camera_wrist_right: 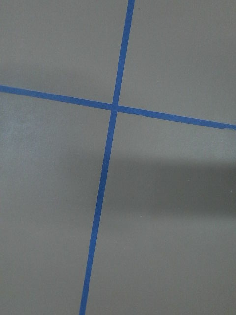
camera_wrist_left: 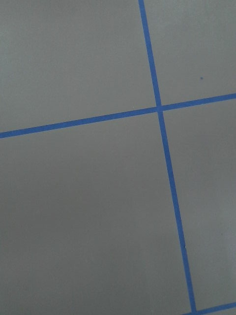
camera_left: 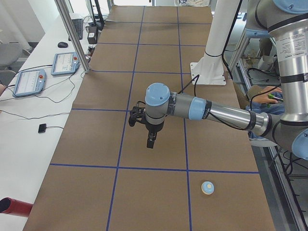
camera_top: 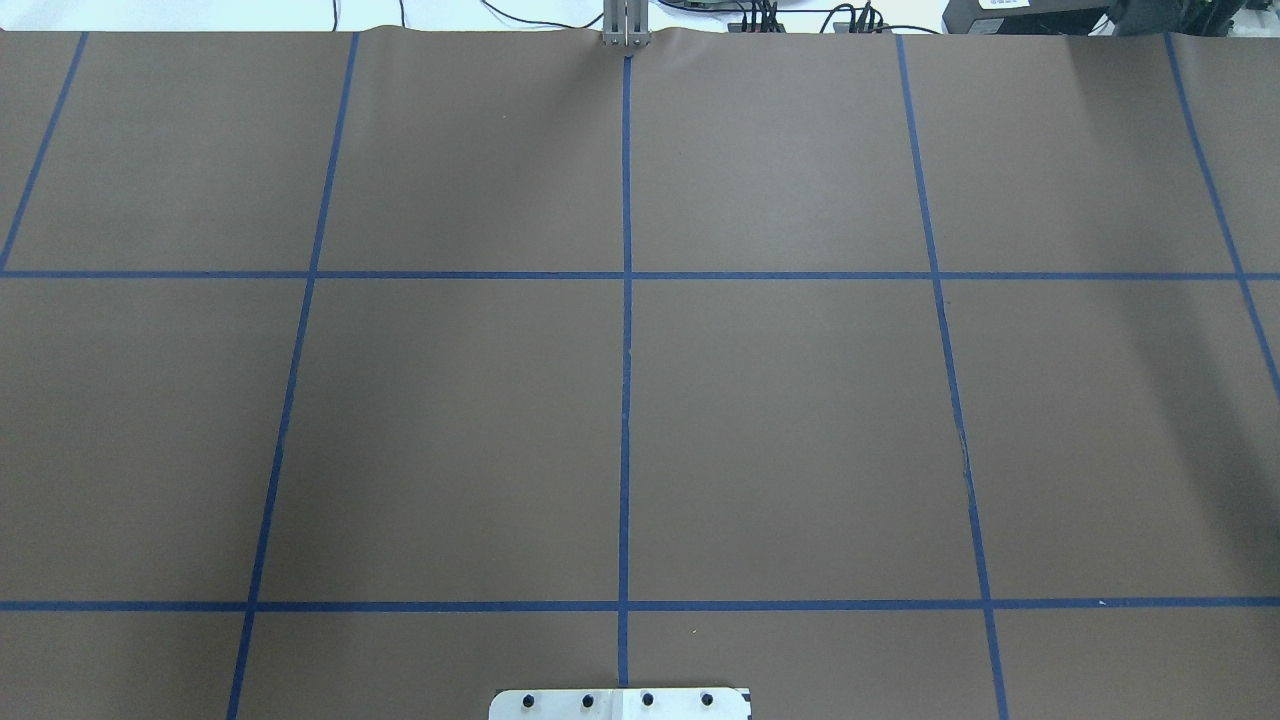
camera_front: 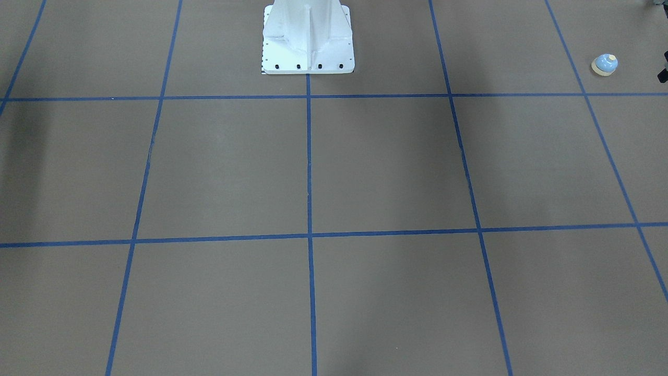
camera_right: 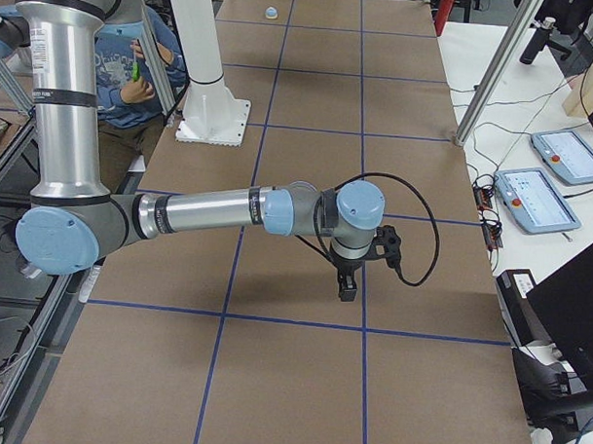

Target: Place and press bell with both arms

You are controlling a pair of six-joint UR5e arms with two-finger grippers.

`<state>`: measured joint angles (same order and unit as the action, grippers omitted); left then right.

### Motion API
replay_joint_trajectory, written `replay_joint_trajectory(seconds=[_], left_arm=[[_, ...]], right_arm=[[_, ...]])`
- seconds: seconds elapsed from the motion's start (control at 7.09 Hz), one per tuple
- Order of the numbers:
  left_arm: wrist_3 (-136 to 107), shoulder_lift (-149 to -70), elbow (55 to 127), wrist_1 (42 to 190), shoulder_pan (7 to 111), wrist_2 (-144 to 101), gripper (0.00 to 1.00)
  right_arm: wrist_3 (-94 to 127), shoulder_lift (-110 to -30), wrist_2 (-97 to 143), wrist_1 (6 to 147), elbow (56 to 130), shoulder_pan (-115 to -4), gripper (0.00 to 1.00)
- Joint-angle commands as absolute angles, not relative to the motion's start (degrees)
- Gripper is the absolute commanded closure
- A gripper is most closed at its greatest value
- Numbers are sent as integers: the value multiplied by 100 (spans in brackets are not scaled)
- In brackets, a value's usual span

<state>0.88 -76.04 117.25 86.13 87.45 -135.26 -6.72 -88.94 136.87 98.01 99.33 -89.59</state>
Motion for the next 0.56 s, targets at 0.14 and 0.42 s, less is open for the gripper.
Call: replay_joint_trajectory(seconds=[0.14, 0.42], left_arm=[[70, -7585, 11672, 8613, 8745, -13482, 0], [79, -7533, 11715, 8631, 8754, -13491, 0]], right_arm=[[-677, -8921, 13650, 9817, 10002, -8965, 0], [-677, -8903, 13658, 9791, 10011, -8965, 0]])
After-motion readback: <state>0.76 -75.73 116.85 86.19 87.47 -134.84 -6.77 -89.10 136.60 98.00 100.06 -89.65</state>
